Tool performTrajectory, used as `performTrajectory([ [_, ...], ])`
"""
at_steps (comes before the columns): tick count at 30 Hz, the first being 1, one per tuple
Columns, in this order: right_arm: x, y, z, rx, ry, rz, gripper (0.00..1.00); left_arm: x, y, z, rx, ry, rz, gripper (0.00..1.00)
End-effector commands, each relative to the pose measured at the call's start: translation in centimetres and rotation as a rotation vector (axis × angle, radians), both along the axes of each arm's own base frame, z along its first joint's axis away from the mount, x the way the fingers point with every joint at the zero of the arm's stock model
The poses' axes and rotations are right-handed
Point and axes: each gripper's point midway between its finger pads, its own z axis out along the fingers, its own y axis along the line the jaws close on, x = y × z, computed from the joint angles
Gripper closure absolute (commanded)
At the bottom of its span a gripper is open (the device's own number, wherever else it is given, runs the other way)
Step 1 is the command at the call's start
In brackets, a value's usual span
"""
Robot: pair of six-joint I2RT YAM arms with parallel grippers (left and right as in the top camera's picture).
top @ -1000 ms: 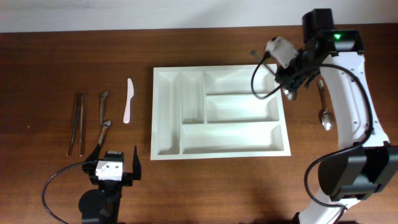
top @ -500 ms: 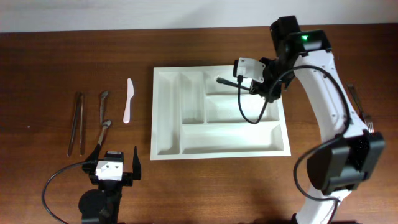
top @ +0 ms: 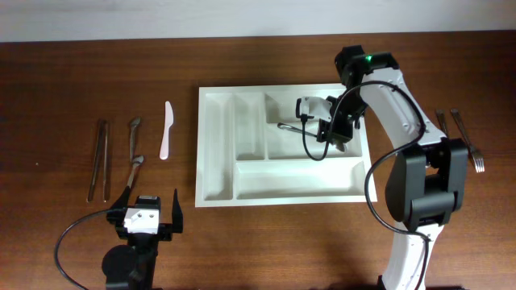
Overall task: Pack container
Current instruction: 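Lift the spoon and lower it into the tray's middle compartment, then release the spoon and move the right gripper to the second spoon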
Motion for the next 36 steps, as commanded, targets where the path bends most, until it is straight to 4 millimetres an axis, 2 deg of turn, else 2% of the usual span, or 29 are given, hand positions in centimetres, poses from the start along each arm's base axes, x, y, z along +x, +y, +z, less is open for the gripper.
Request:
performTrajectory([
  [1, -0.9, 0.6, -1.4, 0.027, 0.041, 0.015, 0.96, 0.0, 0.0, -0.1, 0.014, 0.001, -0.004, 0.01],
  [9, -0.4, 0.7, -1.5, 0.025, 0.034, -0.025, 0.96, 0.0, 0.0, -0.1, 0.014, 0.001, -0.004, 0.01],
  [11, 0.0, 0.8, -1.5, 0.026, 0.023, -0.044, 0.71, 0.0, 0.0, -0.1, 0.014, 0.001, -0.004, 0.01],
  [13, 0.1, 0.8, -1.5, 0.031, 0.02, -0.047, 0.51, 0.0, 0.0, -0.1, 0.014, 0.001, -0.004, 0.01],
  [15, 0.2, 1.0, -1.4, 0.042, 0.019, -0.051, 0.45, 0.0, 0.0, -0.1, 0.014, 0.001, -0.004, 0.01],
  [18, 1.4, 1.2, -0.6, 0.047, 0.002, -0.122, 0.36, 0.0, 0.0, -0.1, 0.014, 0.001, -0.004, 0.01],
  [19, 2.3, 1.1, 0.4, 0.048, -0.014, -0.173, 0.33, 0.0, 0.0, -0.1, 0.014, 0.001, -0.004, 0.01],
  [20, 3.6, 0.7, 2.3, 0.049, -0.042, -0.255, 0.27, 0.0, 0.0, -0.1, 0.014, 0.001, -0.004, 0.01],
  [22, 5.0, -0.7, 4.6, 0.021, -0.077, -0.369, 0.27, 0.0, 0.0, -0.1, 0.014, 0.001, -0.004, 0.01],
  [24, 6.2, -3.2, 7.4, -0.025, -0.112, -0.513, 0.27, 0.0, 0.0, -0.1, 0.014, 0.001, -0.004, 0.01],
  [27, 6.6, -8.1, 11.6, -0.065, -0.125, -0.749, 0.23, 0.0, 0.0, -0.1, 0.014, 0.001, -0.004, 0.01],
  [31, 5.7, -13.5, 13.2, -0.071, -0.077, -0.964, 0.22, 0.0, 0.0, -0.1, 0.014, 0.001, -0.004, 0.01],
  [33, 4.9, -16.5, 12.9, -0.084, -0.044, -1.037, 0.2, 0.0, 0.0, -0.1, 0.014, 0.001, -0.004, 0.01],
  [35, 4.5, -18.4, 12.6, -0.088, -0.03, -1.081, 0.19, 0.0, 0.0, -0.1, 0.014, 0.001, -0.004, 0.01],
  [36, 4.1, -20.3, 12.3, -0.092, -0.022, -1.127, 0.19, 0.0, 0.0, -0.1, 0.014, 0.001, -0.004, 0.01],
])
